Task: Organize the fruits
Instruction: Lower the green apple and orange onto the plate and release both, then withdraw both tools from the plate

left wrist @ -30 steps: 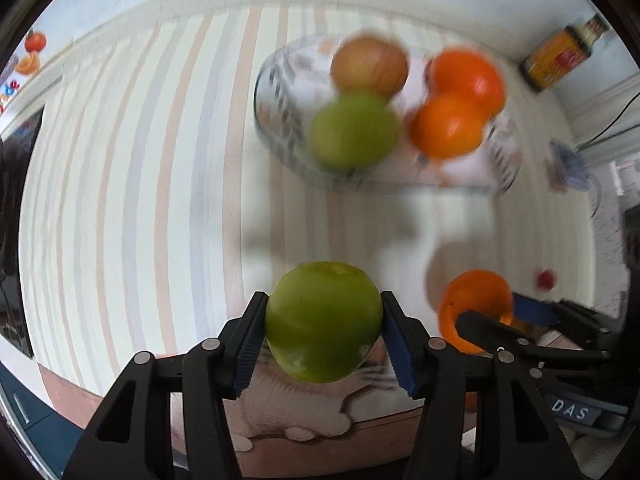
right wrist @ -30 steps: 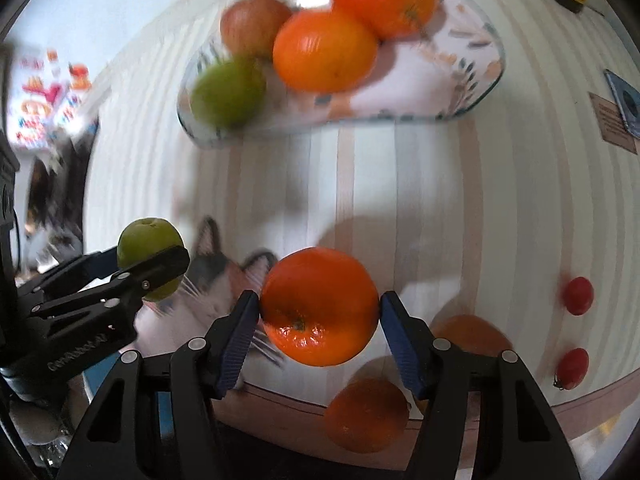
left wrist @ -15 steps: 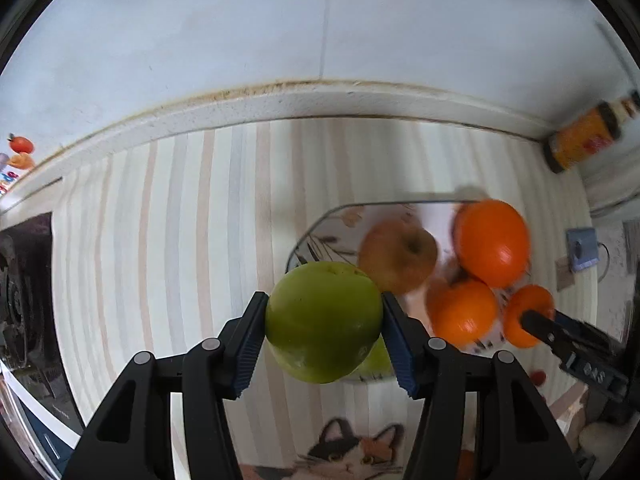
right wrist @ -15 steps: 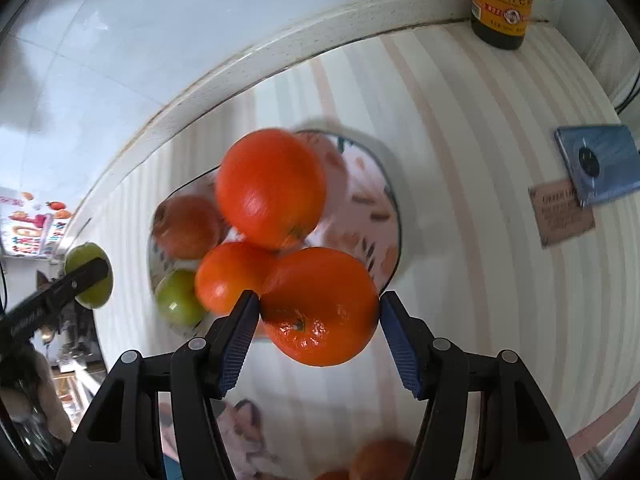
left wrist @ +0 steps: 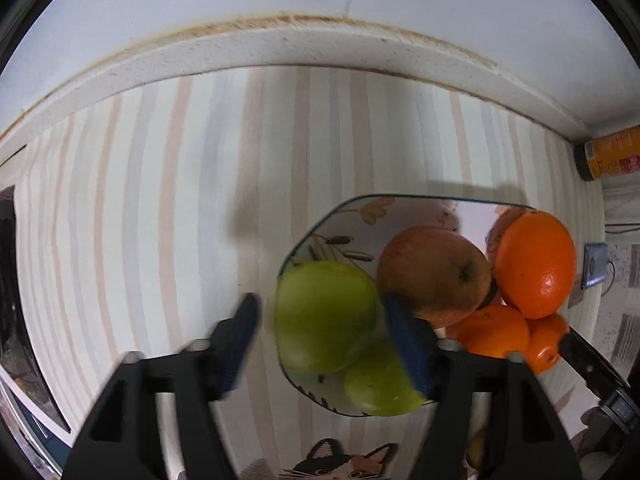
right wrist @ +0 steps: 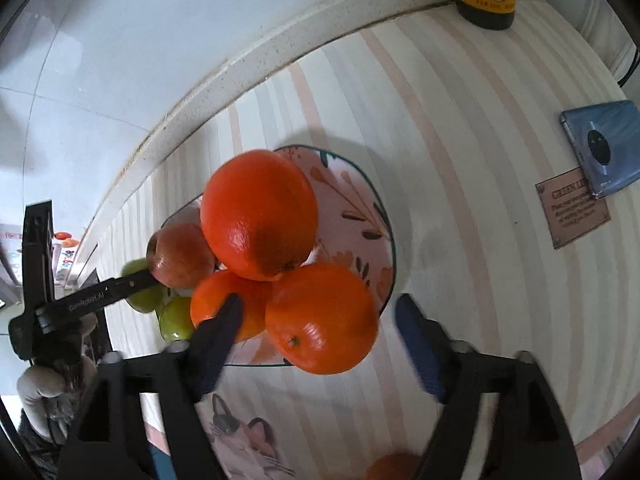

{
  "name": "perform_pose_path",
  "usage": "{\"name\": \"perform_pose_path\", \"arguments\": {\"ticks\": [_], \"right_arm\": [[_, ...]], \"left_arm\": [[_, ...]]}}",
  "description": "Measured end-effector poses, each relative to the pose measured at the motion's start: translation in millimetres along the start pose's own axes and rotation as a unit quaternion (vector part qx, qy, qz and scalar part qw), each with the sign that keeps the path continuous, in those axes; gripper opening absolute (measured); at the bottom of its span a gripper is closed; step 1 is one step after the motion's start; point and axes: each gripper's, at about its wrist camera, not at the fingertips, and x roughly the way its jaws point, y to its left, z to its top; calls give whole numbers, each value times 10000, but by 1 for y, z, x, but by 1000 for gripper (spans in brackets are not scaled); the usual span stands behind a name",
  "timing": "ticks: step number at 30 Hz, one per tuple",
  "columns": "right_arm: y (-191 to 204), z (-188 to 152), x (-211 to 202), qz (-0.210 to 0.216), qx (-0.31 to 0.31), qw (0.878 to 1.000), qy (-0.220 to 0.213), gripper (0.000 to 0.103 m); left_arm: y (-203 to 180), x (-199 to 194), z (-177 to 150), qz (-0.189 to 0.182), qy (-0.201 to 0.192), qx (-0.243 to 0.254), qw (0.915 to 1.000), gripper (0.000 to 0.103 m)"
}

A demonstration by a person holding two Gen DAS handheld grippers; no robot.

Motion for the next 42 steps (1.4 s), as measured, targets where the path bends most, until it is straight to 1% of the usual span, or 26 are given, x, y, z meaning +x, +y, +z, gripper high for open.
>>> {"name": "perform_pose_path", "arguments": {"ticks": [1, 2, 6, 10, 12, 14, 18, 22, 26, 30, 31, 35, 40, 42], "right_arm": [[1, 0, -1, 6, -22, 10000, 2, 92], [2, 0, -4, -30, -35, 10000, -6, 93], [15, -8, -15, -476, -367, 9981, -114, 97], [31, -23, -31, -838, -773, 9929, -338, 97], [40, -32, -41, -955, -964, 9897, -450, 97], [47, -41, -51, -1044, -1083, 9871, -543, 97], [61, -62, -74, -1170, -1380, 9809, -710, 97], [69, -83, -97, -1154, -1543, 9775, -857, 97], [74, -103, -122, -1113, -1660, 9743, -1038, 97], [79, -123, -155, -1019, -1739, 9716, -1240, 97], [80, -129, -166, -1018, -1775, 9698, -1329, 97], [87, -149, -200, -966, -1867, 9647, -1586, 97], [96, -169, -236, -843, -1960, 9600, -1813, 97], [100, -176, -247, -799, -1999, 9587, -1861, 97]], "left_arm": [[1, -5, -1, -24, -104, -4, 9999, 94], [1, -7, -3, -56, -153, -18, 9999, 95], [3, -25, -14, -4, -374, -35, 9993, 95], [-4, -52, -41, 138, -780, 25, 9969, 95], [-6, -68, -56, 237, -960, 47, 9951, 95], [-11, -77, -67, 242, -1092, 54, 9937, 95], [-21, -99, -104, 336, -1380, 105, 9898, 95], [-29, -121, -131, 406, -1629, 166, 9857, 95], [-38, -141, -154, 385, -1781, 193, 9831, 95], [-43, -169, -177, 388, -2002, 237, 9787, 95], [-44, -178, -184, 331, -2058, 243, 9777, 95], [-45, -200, -205, 208, -2202, 190, 9750, 95], [-49, -229, -228, 219, -2384, 175, 9708, 95], [-50, -235, -233, 233, -2431, 195, 9695, 95]]}}
